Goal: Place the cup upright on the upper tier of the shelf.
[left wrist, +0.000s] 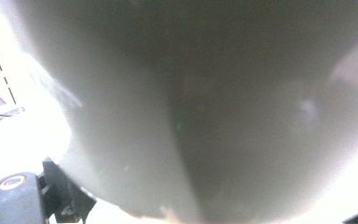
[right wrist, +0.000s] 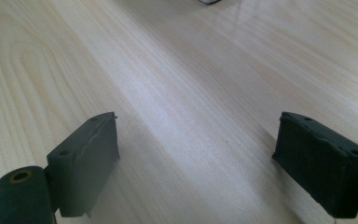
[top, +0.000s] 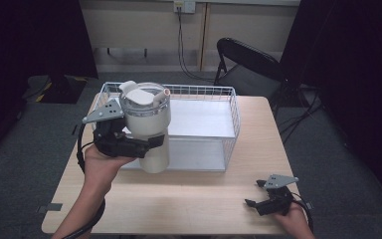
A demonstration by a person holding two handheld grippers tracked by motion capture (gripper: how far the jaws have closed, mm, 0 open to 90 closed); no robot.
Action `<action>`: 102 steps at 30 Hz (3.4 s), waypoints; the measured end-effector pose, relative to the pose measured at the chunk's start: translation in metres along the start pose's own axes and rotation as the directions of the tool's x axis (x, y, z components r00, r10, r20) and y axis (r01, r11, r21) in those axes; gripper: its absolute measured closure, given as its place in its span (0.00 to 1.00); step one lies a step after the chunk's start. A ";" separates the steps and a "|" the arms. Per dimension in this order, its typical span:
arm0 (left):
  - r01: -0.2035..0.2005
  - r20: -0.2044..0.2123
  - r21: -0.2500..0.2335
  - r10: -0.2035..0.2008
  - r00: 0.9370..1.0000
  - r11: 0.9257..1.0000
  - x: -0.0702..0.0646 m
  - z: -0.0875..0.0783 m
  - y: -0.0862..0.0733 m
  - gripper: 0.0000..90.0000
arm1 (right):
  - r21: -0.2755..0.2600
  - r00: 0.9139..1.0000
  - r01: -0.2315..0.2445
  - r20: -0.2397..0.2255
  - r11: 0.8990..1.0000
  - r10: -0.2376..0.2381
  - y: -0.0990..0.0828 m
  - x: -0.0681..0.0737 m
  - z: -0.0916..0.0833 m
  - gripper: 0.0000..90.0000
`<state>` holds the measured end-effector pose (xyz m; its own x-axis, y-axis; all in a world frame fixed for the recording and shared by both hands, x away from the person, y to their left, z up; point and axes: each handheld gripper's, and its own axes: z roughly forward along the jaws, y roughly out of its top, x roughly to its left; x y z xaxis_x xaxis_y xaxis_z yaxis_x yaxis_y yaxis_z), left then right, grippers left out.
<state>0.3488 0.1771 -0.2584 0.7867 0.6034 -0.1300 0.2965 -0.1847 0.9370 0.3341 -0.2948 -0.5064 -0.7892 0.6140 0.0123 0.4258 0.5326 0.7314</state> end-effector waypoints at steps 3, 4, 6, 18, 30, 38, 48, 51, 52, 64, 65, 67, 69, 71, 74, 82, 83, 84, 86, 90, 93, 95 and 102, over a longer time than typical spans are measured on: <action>0.000 -0.002 -0.001 0.000 1.000 1.000 0.001 -0.001 0.005 0.11 | 0.000 1.000 0.000 0.000 1.000 0.000 0.000 0.000 0.000 0.14; 0.001 -0.003 -0.004 -0.001 1.000 1.000 0.002 -0.001 0.007 0.11 | 0.000 1.000 0.000 0.000 1.000 0.000 0.000 0.000 0.000 0.14; 0.004 -0.003 -0.006 -0.004 1.000 1.000 0.003 -0.001 0.010 0.11 | 0.000 1.000 0.000 0.000 1.000 0.000 0.000 0.000 0.000 0.14; 0.004 -0.019 -0.006 -0.005 1.000 1.000 0.008 0.000 0.027 0.11 | -0.002 1.000 0.000 0.001 1.000 0.000 0.000 0.000 0.000 0.14; 0.002 -0.036 -0.017 -0.002 0.999 1.000 0.014 0.005 0.044 0.11 | -0.002 1.000 0.000 0.001 1.000 0.000 0.000 0.000 0.000 0.14; 0.005 -0.045 -0.011 -0.005 0.999 1.000 0.020 0.012 0.048 0.11 | -0.002 1.000 0.001 0.001 1.000 -0.001 0.000 0.000 0.000 0.14; 0.007 -0.061 -0.018 -0.008 0.998 1.000 0.029 0.021 0.054 0.11 | -0.002 1.000 0.001 0.001 1.000 -0.001 0.000 0.000 0.000 0.14; 0.013 -0.063 -0.026 -0.014 0.998 1.000 0.031 0.022 0.056 0.11 | -0.002 1.000 0.001 0.001 1.000 -0.001 0.000 0.000 0.000 0.14; 0.012 -0.063 -0.025 -0.014 0.998 1.000 0.032 0.023 0.056 0.11 | -0.002 1.000 0.001 0.001 1.000 -0.001 0.000 0.000 0.000 0.14; 0.014 -0.095 -0.023 -0.016 0.995 1.000 0.043 0.035 0.057 0.11 | -0.002 1.000 0.000 0.001 1.000 0.000 0.000 0.000 0.000 0.14; 0.013 -0.097 -0.023 -0.016 0.995 1.000 0.045 0.036 0.057 0.11 | -0.002 1.000 0.000 0.001 1.000 0.000 0.000 0.000 0.000 0.14; 0.013 -0.092 -0.030 -0.016 0.996 0.999 0.047 0.037 0.057 0.11 | -0.002 1.000 0.000 0.001 1.000 0.000 0.000 0.000 0.000 0.14; 0.016 -0.093 -0.035 -0.019 0.996 0.999 0.048 0.038 0.057 0.11 | -0.002 1.000 0.000 0.001 1.000 0.000 0.000 0.000 0.000 0.14; 0.023 -0.095 -0.038 -0.026 0.995 0.999 0.050 0.040 0.057 0.11 | -0.002 1.000 0.000 0.001 1.000 0.000 0.000 0.000 0.000 0.14; 0.022 -0.104 -0.032 -0.025 0.994 0.999 0.052 0.043 0.057 0.11 | -0.002 1.000 0.000 0.001 1.000 0.000 0.000 0.000 0.000 0.14; 0.030 -0.120 -0.050 -0.036 0.992 0.998 0.058 0.052 0.054 0.11 | -0.002 1.000 -0.001 0.002 1.000 0.001 0.000 0.000 0.000 0.14; 0.033 -0.118 -0.052 -0.039 0.992 0.998 0.059 0.053 0.054 0.11 | -0.002 1.000 0.000 0.002 1.000 0.000 0.000 0.000 0.000 0.14; 0.035 -0.120 -0.053 -0.041 0.992 0.998 0.060 0.054 0.054 0.11 | -0.002 1.000 -0.001 0.002 1.000 0.001 0.000 0.000 0.000 0.14; 0.038 -0.123 -0.053 -0.044 0.991 0.998 0.061 0.057 0.055 0.11 | -0.002 1.000 -0.001 0.001 1.000 0.001 0.000 0.000 0.000 0.14; 0.026 -0.140 -0.041 -0.032 0.990 0.999 0.062 0.061 0.055 0.11 | -0.002 1.000 0.000 0.002 1.000 0.000 0.000 0.000 0.000 0.14; 0.029 -0.144 -0.044 -0.035 0.989 0.999 0.063 0.064 0.055 0.11 | -0.002 1.000 0.000 0.001 1.000 0.000 0.000 0.000 0.000 0.14; 0.030 -0.145 -0.043 -0.036 0.989 0.999 0.063 0.066 0.055 0.11 | -0.002 1.000 0.000 0.002 1.000 0.000 0.000 0.000 0.000 0.14; 0.028 -0.150 -0.049 -0.035 0.988 0.998 0.064 0.070 0.057 0.11 | -0.002 1.000 0.000 0.002 1.000 0.000 0.000 0.000 0.000 0.14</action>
<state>0.4540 0.1515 -0.2360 0.6855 0.7193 -0.1128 0.2915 -0.1292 0.9478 0.3337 -0.2952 -0.5064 -0.7884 0.6151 0.0115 0.4250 0.5311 0.7330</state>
